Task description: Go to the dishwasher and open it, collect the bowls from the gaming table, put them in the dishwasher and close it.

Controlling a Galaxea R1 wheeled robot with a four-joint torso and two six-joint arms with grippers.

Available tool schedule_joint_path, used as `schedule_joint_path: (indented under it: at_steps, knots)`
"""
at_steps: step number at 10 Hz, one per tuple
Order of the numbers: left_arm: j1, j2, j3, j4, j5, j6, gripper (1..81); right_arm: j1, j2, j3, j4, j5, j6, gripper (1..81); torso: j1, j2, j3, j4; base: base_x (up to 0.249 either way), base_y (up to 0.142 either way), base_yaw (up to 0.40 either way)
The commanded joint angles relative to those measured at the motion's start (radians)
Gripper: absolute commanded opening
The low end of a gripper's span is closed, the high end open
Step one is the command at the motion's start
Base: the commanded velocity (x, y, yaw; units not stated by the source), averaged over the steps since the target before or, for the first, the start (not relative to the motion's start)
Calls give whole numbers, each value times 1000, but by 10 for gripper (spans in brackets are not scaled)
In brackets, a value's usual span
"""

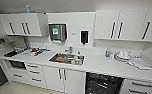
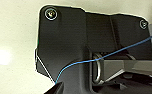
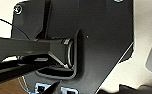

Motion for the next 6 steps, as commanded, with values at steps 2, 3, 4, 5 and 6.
schedule_joint_path:
  at_steps: [2, 3, 4, 5, 6]
  knots:
    - [-30, -7, 20, 73, -20, 9, 811, 48, 2, 2, -4, -62, -6, 811, 0, 0, 0, 0, 0, 0, 362]
    - [-30, -7, 20, 87, -25, 9, 811, 39, -1, 2, -7, -56, -6, 811, 0, 0, 0, 0, 0, 0, 362]
    - [-28, -13, 20, 88, -25, 9, 811, 34, -7, 3, -4, -45, -8, 811, 0, 0, 0, 0, 0, 0, 363]
    - [-30, -17, 20, 88, -25, 9, 811, 34, -18, 23, 5, -25, -9, 811, 0, 0, 0, 0, 0, 0, 362]
    - [-30, -17, 20, 91, -26, 9, 811, 33, -38, 61, 7, -17, -9, 811, 0, 0, 0, 0, 0, 0, 363]
